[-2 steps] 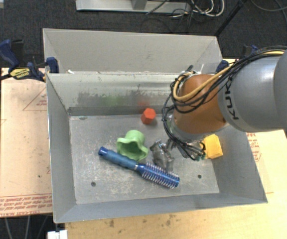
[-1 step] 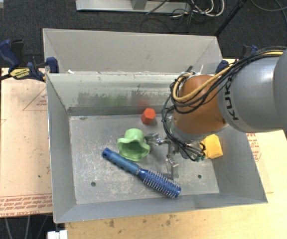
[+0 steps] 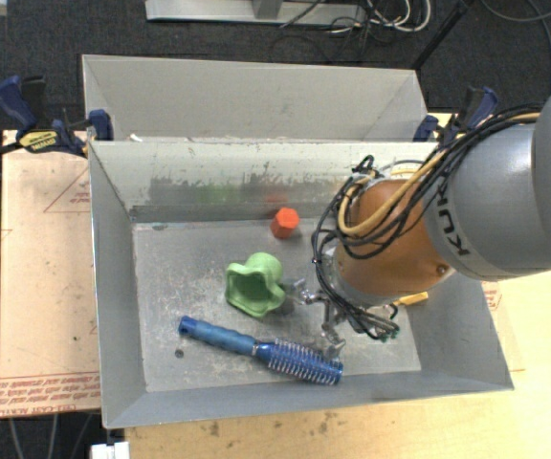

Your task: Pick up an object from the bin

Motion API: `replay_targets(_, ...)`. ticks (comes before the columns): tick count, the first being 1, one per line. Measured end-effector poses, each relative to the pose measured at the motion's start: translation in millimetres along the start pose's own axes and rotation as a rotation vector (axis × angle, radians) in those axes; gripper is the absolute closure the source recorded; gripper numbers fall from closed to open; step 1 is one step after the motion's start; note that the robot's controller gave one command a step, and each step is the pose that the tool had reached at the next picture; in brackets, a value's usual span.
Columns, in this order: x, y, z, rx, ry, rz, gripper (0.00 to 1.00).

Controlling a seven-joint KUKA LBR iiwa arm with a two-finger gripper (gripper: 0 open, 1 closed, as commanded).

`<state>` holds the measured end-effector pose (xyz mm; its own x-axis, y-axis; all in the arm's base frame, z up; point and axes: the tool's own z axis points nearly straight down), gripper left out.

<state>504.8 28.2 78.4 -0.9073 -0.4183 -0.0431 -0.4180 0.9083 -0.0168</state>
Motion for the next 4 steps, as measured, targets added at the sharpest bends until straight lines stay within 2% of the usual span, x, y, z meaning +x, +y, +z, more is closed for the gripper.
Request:
replay_targets(1,-3.5,19.4,-0.7,0.001,-0.002,-0.002,0.00)
replay_targets(2,7.0,18.2,0.6,-0.005,0.002,-0.012,0.00)
replay_targets(3,4.3,16.6,1.2,-0.009,0.018,0.028,0.00)
replay_targets(4,3.0,23.4,0.9,-0.008,0.009,-0.198,0.00)
